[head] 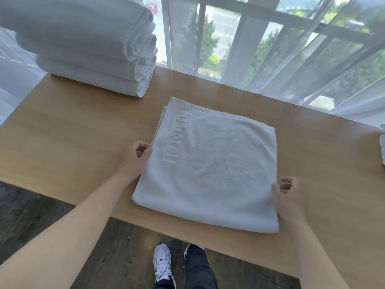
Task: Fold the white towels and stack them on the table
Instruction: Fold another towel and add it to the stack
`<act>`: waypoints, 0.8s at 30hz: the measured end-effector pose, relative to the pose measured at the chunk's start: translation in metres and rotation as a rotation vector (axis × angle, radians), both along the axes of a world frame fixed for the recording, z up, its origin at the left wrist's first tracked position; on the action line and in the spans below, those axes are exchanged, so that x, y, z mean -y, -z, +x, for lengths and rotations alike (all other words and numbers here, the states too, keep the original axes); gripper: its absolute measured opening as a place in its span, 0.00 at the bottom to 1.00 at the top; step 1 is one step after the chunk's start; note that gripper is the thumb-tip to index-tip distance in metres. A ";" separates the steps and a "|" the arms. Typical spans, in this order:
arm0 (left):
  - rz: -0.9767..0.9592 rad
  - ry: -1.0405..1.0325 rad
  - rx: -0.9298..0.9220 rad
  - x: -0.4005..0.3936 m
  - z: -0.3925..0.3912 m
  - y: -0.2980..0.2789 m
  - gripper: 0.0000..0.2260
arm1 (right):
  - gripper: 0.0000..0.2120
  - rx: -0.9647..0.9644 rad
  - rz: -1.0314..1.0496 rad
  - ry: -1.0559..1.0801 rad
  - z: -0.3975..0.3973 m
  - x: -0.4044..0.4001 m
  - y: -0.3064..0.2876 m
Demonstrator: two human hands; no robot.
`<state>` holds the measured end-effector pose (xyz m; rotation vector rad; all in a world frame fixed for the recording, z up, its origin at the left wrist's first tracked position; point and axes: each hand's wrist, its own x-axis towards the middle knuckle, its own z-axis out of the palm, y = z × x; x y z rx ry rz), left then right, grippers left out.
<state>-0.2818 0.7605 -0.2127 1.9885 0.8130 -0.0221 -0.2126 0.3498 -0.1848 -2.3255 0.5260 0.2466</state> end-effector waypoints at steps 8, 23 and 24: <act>0.135 -0.058 0.086 0.010 0.124 -0.011 0.10 | 0.17 0.187 -0.128 -0.358 0.110 -0.073 0.008; 0.150 -0.082 0.193 0.020 0.169 -0.006 0.13 | 0.08 0.115 0.016 0.003 0.189 -0.047 0.022; 0.116 -0.098 0.231 0.021 0.164 -0.011 0.11 | 0.08 0.142 0.028 0.010 0.186 -0.046 0.019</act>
